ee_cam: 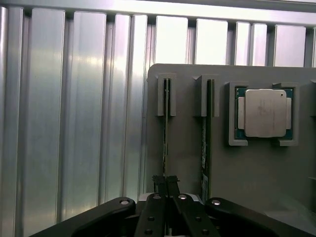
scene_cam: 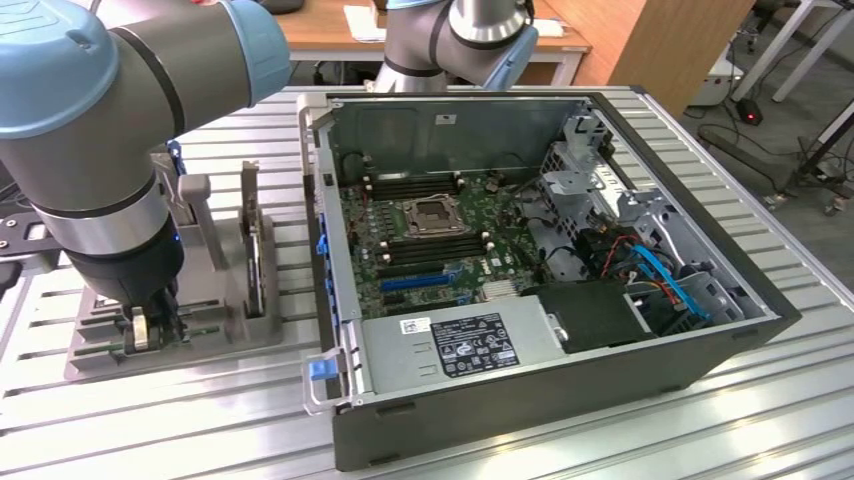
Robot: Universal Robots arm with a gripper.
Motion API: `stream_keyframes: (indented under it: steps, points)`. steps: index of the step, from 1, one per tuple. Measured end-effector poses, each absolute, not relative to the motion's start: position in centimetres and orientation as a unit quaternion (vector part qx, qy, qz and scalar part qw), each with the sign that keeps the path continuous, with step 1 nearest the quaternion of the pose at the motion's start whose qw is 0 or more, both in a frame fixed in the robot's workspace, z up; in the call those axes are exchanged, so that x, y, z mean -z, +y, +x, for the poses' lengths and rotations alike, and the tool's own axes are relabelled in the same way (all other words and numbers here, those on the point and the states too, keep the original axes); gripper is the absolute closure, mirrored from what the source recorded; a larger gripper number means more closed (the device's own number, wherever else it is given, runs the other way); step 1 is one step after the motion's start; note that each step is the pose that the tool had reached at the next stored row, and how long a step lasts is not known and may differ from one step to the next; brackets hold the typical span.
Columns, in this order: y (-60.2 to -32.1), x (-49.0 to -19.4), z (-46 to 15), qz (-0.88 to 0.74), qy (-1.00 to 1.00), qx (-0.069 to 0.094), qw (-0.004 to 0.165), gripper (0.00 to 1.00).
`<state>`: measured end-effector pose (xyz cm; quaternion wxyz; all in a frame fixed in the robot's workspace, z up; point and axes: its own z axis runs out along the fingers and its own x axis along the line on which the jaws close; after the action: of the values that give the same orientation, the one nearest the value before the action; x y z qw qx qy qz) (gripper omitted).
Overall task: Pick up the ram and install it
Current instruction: 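Pick up the ram and move it above insertion slot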
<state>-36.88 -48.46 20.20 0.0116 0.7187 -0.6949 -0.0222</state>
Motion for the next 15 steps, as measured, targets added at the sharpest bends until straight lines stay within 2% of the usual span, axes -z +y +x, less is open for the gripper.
stream_keyframes:
  steps: [15]
  points:
    - [-48.5, -21.9, -36.9, 0.719, -0.695, 0.022, 0.012, 0.89]
